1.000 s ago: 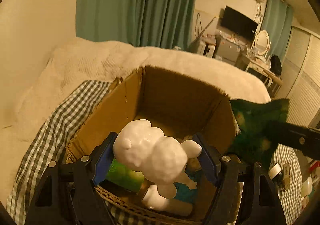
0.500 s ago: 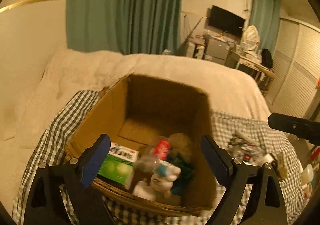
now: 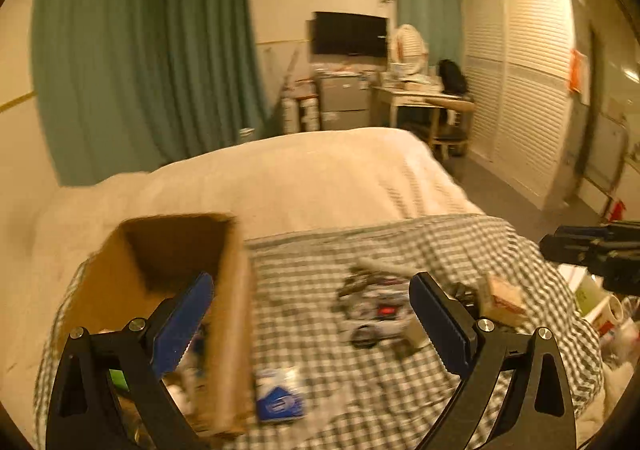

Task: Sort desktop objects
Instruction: 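Reach to the white tape roll and grasp it with the left tool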

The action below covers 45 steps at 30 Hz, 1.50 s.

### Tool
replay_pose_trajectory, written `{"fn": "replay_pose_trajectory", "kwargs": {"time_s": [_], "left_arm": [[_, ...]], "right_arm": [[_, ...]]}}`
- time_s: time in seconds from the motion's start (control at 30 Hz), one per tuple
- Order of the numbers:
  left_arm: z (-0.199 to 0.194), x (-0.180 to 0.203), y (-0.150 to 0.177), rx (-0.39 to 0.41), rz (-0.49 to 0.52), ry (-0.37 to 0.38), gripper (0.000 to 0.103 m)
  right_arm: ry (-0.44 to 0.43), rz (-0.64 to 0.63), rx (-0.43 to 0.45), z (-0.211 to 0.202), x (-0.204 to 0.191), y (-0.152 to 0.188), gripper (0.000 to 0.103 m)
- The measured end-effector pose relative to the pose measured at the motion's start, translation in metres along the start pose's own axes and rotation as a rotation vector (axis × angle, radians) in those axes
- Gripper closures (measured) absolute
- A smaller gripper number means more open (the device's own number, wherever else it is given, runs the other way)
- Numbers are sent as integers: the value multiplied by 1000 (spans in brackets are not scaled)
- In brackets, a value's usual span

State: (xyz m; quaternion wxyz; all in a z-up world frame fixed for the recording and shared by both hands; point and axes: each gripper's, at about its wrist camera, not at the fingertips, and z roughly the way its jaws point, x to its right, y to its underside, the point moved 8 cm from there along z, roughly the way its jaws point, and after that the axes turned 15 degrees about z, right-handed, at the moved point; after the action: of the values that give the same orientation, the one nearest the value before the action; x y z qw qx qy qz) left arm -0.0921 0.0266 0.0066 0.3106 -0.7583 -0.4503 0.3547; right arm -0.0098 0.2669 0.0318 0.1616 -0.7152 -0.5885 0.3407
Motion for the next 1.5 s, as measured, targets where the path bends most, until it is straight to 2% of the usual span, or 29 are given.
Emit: {"fn": "replay_pose_trajectory", "kwargs": {"time_s": [0.13, 0.3, 0.37, 0.43, 0.63, 0.77, 0.97, 1.13, 1.2, 1.3, 1.37, 1.4, 1.43, 1.5], "left_arm": [[27, 49, -5, 9, 47, 65, 2], [78, 106, 3, -42, 164, 125, 2], [97, 119, 14, -63, 171, 150, 2], [116, 125, 26, -88, 152, 171, 2], [159, 122, 59, -184, 68, 189, 2], [174, 121, 73, -226, 28, 211, 2], [179, 129, 80, -229, 52, 224, 5], [180, 135, 74, -210, 121, 225, 11], [184, 140, 74, -212, 146, 231, 16], [188, 143, 79, -234, 174, 240, 33], [190, 145, 82, -251, 178, 248, 49], [192, 145, 83, -263, 177, 257, 53], [193, 146, 85, -271, 176, 263, 63], [195, 146, 88, -285, 174, 277, 72]], "right_arm": [[54, 44, -1, 4, 46, 5, 65], [96, 106, -19, 24, 95, 7, 64], [107, 136, -34, 35, 113, 11, 60], [115, 167, -45, 46, 131, 16, 55], [168, 160, -105, 85, 165, 37, 54], [164, 175, -124, 105, 174, 43, 37], [184, 153, -117, 127, 172, 44, 24], [222, 70, -142, 147, 162, 50, 20], [240, 60, -174, 157, 163, 57, 20], [282, 34, -199, 168, 169, 64, 20], [311, 25, -204, 173, 175, 65, 21], [311, 26, -205, 174, 177, 65, 21], [310, 28, -205, 174, 179, 65, 21], [316, 30, -205, 175, 182, 63, 30]]}}
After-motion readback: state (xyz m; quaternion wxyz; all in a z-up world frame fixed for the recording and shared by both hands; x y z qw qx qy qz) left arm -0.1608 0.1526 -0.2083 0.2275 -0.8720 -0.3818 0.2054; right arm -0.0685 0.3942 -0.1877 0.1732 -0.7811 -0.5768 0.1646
